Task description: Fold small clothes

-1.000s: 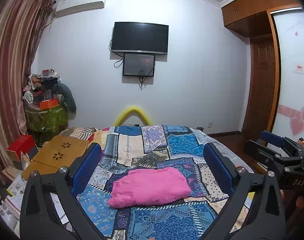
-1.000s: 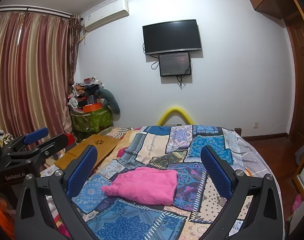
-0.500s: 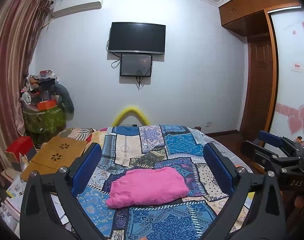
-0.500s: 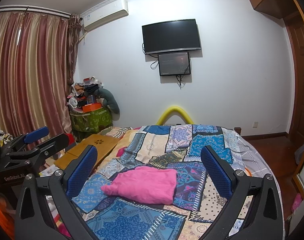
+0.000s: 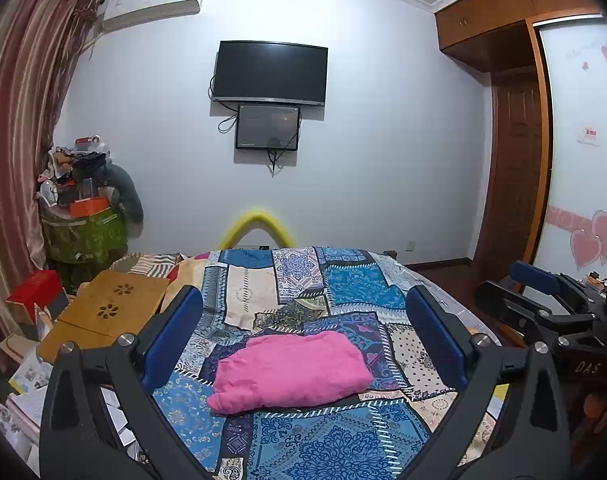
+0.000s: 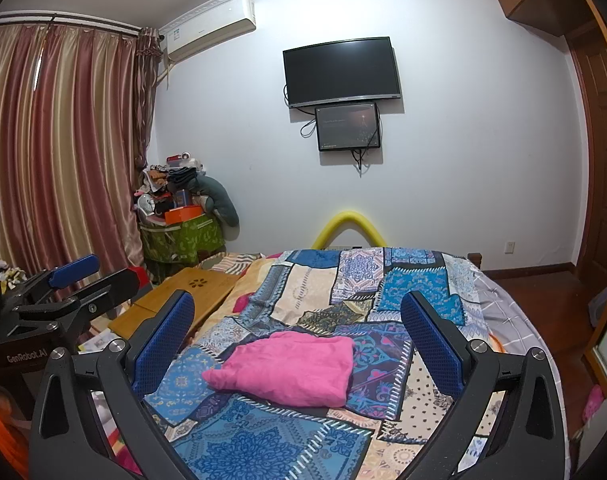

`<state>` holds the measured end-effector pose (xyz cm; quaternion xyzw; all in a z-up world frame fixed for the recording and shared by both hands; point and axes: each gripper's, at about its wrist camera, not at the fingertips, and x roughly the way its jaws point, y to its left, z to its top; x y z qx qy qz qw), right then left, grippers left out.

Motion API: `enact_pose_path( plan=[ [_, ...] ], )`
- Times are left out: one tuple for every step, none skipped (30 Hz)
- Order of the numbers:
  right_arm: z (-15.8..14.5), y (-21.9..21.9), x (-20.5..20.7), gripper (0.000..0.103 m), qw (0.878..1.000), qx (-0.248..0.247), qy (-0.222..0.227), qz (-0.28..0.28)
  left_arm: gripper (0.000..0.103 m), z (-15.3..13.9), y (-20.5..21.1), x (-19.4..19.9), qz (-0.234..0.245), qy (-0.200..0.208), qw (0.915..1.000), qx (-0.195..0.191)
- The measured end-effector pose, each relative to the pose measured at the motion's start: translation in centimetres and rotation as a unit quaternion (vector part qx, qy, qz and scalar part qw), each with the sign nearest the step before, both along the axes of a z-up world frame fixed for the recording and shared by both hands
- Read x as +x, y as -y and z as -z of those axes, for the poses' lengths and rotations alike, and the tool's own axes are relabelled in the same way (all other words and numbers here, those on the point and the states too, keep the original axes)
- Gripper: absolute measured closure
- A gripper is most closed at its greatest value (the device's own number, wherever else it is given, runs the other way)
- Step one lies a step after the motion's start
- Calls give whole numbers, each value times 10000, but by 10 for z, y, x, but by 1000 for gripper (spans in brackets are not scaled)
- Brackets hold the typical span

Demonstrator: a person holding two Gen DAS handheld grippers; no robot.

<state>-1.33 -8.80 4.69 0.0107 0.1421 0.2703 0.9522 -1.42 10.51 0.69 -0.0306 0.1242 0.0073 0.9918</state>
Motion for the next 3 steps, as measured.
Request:
enact_pose_path(
  plan=[
    [-1,0,0,0,10000,1,-2,-2,1,0,0,0,0,0,10000,-1],
    [0,0,0,0,10000,0,-2,-2,1,0,0,0,3,-4,10000,-1],
    [0,0,0,0,10000,-4,-2,-2,1,0,0,0,6,-7,10000,-5]
  ],
)
